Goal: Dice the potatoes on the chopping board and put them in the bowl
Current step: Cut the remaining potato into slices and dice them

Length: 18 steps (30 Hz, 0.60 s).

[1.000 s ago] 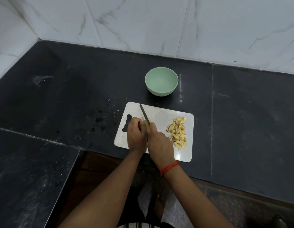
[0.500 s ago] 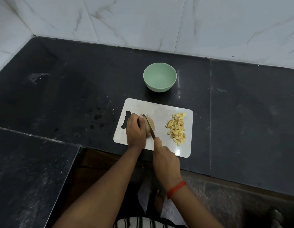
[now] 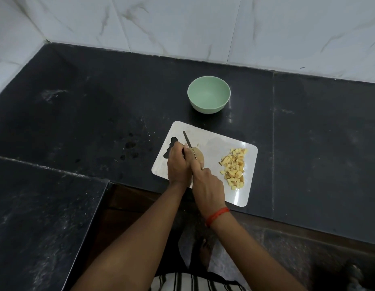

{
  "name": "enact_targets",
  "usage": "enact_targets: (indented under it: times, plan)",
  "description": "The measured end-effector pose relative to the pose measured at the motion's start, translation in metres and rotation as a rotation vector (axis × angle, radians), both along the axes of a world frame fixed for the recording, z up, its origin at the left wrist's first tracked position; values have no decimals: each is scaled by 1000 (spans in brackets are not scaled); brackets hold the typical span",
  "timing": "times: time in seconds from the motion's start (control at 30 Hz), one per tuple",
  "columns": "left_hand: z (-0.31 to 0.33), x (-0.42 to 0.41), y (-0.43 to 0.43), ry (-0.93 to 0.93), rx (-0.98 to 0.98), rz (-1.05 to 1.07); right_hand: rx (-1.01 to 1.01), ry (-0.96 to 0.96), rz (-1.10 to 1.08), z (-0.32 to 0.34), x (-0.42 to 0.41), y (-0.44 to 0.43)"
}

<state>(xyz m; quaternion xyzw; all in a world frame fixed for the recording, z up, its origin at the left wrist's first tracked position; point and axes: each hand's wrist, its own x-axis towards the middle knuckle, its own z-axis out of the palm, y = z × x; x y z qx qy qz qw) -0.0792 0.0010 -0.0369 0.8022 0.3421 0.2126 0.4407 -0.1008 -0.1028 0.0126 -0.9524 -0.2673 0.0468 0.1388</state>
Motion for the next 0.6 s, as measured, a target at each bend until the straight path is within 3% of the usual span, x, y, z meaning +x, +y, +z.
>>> enact_targets:
  times: [0.6]
  plan:
    - [1,6,-2,-15,-8,42,-8,169,-72,0,9,4]
